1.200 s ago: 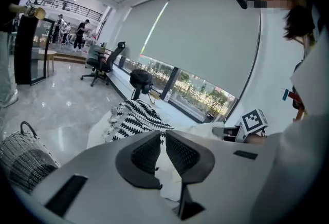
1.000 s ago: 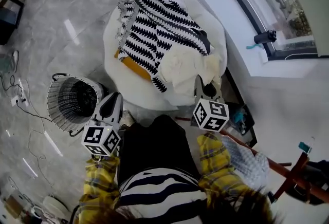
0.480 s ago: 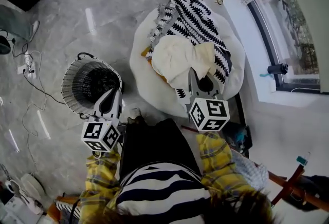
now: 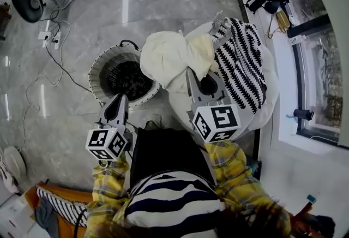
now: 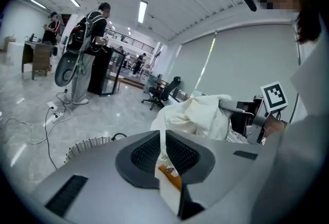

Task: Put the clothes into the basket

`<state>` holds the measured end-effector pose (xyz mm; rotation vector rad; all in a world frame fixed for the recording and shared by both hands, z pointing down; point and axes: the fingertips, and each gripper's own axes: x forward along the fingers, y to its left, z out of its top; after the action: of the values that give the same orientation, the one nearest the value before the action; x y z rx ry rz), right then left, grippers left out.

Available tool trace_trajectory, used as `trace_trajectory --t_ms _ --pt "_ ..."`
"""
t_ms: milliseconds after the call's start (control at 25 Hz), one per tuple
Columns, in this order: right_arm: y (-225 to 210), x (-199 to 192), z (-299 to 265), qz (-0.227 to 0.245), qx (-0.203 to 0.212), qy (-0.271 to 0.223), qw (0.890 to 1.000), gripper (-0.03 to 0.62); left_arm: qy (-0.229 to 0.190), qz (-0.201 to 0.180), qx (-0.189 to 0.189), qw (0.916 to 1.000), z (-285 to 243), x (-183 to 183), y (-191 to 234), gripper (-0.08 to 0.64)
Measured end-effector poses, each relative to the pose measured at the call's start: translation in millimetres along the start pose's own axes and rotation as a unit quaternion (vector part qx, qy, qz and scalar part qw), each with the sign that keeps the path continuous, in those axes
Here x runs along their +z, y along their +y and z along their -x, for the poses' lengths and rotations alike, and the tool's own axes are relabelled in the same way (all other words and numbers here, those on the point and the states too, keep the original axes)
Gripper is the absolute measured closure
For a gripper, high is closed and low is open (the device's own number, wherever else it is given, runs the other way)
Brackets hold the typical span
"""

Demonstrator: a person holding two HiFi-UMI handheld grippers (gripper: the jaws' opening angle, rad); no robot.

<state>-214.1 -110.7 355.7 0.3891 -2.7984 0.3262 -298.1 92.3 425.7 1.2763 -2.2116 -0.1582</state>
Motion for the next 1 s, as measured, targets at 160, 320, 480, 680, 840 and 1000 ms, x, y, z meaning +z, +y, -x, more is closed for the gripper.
trace_trajectory --t_ms 160,320,480,680,840,1000 --pt "56.7 10.8 -34.5 0.018 0.058 -0.003 0.998 0.504 -0.016 0.013 0.025 0.9995 15.8 8.2 36.0 0.515" --pt "109.8 9.0 -61.4 0.044 0.123 0.007 0.991 0.505 -0.032 0.032 0.063 0.9970 36.1 8.8 65.8 0.515" --pt "151.1 -9.7 -85.0 0.063 0.178 0.031 0.982 0.503 -0.038 0.053 0.099 0.9929 51.2 -1.5 90.7 0.515" --pt "188.3 -45.7 -107.1 0.088 0.217 0.073 0.969 0.504 -0.033 0.076 0.122 0.9891 60.5 -14.8 113.9 0.515" --pt "205.8 -85.3 -122.4 0.106 0.233 0.117 0.960 0.503 -0.023 0.087 0.129 0.9876 61.8 -26.8 125.2 0.515" --pt "213.7 -125.0 -136.8 0.121 0.238 0.162 0.950 0.503 -0.013 0.096 0.129 0.9869 58.9 -37.1 133.9 0.515"
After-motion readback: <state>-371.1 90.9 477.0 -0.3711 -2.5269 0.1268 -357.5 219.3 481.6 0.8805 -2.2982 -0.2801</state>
